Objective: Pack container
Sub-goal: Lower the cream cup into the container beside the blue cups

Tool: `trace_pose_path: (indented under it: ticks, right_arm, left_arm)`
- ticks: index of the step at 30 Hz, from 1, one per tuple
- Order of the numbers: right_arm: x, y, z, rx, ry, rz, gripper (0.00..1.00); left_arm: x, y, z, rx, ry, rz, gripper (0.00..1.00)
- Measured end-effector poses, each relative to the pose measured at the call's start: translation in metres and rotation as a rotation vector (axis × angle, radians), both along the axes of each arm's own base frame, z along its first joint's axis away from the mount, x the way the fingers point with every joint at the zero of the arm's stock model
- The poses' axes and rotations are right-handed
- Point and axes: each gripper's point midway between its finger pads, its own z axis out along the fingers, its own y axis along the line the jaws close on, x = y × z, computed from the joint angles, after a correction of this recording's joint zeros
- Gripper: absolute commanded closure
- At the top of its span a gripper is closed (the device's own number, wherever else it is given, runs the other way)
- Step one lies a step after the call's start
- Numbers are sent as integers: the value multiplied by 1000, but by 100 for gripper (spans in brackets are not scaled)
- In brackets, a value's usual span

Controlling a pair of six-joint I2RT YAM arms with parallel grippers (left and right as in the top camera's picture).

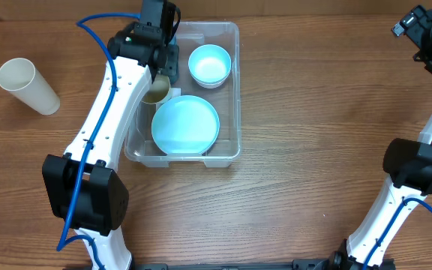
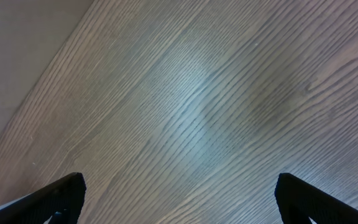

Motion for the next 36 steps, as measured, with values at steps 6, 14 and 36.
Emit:
trace_pose_path:
  ticks: [6, 14, 36]
  right_arm:
    - [0, 0, 0, 0, 0, -1, 0]
    - [0, 0, 0, 0, -1, 0, 0]
    - [0, 0, 0, 0, 0, -1, 0]
  left_arm:
    - [-6, -13, 25, -17, -57, -28, 48]
    - [-58, -4, 49, -19, 35, -39, 48]
    - [-14, -20, -34, -17, 120, -28, 48]
